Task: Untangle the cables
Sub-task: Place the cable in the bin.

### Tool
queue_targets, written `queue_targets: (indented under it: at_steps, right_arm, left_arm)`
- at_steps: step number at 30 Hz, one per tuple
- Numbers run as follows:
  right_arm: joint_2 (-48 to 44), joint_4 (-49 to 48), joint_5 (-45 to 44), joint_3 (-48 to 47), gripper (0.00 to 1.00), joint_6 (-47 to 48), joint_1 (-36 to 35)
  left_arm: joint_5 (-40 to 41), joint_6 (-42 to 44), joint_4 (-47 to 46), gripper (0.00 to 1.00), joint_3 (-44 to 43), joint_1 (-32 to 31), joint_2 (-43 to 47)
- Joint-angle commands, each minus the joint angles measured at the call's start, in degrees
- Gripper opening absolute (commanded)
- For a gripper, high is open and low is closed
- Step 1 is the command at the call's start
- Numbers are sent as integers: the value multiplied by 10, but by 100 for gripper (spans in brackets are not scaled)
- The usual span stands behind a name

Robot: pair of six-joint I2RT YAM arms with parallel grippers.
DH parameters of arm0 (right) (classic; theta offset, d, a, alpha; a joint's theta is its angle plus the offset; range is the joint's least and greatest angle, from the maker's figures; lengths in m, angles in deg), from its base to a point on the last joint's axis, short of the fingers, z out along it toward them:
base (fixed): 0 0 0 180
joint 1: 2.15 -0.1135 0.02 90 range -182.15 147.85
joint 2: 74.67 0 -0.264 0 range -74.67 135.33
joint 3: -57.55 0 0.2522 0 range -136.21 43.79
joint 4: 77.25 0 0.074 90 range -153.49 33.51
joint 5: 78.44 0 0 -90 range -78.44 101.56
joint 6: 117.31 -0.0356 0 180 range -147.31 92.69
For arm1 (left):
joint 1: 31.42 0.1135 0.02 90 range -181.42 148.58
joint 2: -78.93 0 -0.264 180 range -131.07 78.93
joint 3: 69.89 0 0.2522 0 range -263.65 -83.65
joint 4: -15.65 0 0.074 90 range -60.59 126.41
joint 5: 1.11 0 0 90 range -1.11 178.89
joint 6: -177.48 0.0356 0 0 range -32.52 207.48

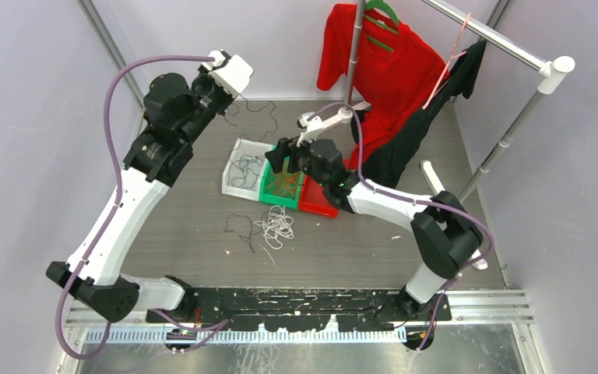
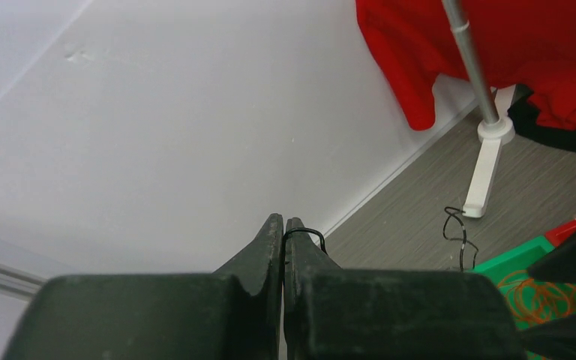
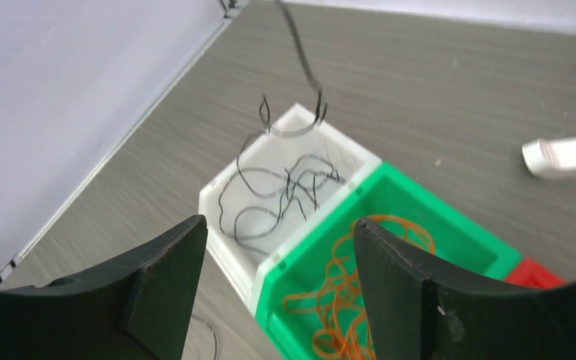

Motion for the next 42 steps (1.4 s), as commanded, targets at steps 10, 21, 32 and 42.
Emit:
queue_targets:
  at_steps: [10,21,32,42]
  right_arm:
    - [130,-137,-46,-137,61,85,15]
    - [110,-131,-46,-89,1,100,19]
    - [122,-113,9,-58,1,73,20]
    - [120,-33,77,-84,17,48,20]
  left_arm:
    - [5,-21,30,0,-54,-17,15]
    - [37,-58,93,0,12,-16,37]
    - [43,-84,109,0,54,43,-63]
    - [-19,-124,78,0,57,65,-185]
